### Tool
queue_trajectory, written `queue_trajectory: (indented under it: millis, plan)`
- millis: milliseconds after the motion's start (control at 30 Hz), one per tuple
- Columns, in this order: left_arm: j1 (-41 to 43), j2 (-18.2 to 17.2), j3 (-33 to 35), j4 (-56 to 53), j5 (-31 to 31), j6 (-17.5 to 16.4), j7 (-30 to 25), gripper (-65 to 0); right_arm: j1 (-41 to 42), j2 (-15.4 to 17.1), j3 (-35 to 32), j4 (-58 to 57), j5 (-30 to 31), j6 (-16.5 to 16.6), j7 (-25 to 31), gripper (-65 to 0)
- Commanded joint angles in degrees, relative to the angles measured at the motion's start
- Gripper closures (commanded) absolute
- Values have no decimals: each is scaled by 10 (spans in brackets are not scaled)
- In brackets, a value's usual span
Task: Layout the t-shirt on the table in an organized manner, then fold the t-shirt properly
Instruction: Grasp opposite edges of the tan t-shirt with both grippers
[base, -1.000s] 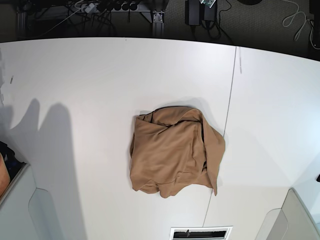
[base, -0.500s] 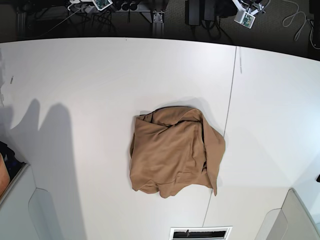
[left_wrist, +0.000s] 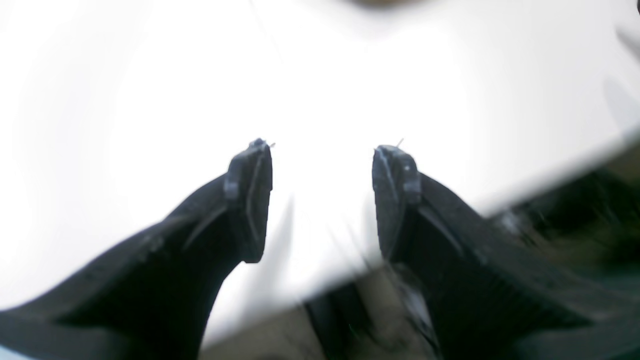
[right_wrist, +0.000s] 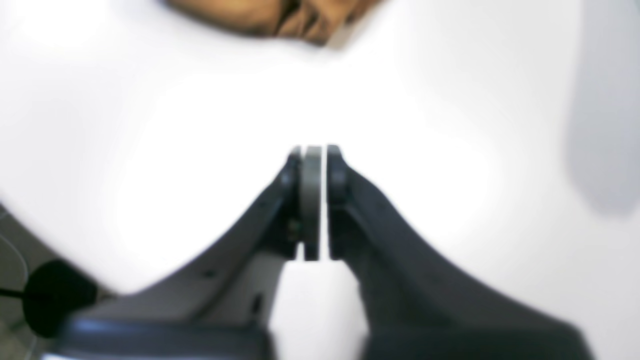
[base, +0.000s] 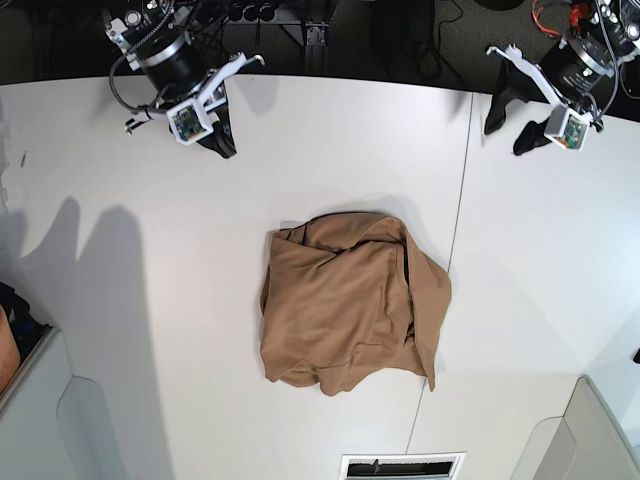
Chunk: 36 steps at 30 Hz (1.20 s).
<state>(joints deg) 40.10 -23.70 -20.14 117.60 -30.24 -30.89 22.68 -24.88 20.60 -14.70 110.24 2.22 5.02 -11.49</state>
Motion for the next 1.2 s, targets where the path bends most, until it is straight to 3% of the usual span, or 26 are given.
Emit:
queue_trajectory:
  millis: [0,133,200,433,667,833,1167]
  plan:
    - [-20,-13,1,7,-9,3,-14,-347,19,-6,1,9,4,-1,-4,-85]
    - [-108,-33,34,-12,-9,3,-14,-366,87,-53,1,7,4,-2,-47,-314]
    - [-153,-40,66,-39,-9,3,-14,-385,114,-78,1,-1,3,-2,-51,-364]
    - [-327,-38,185,-196,-8,3,-15,-387,200,-169,1,-77,-40,-19,-51,-365]
    - [-478,-8,234,-367,-2,2,-19,-387,269,-224,1,-188,-67,-24,-51,-365]
    - [-545,24,236,-473,8,2,-19,-387,307,-236,1,-250,-75,-53,-51,-365]
    - [-563,47,236,-550,20,2,-32,-386,323,-242,2,-318,-87,-53,-41,-364]
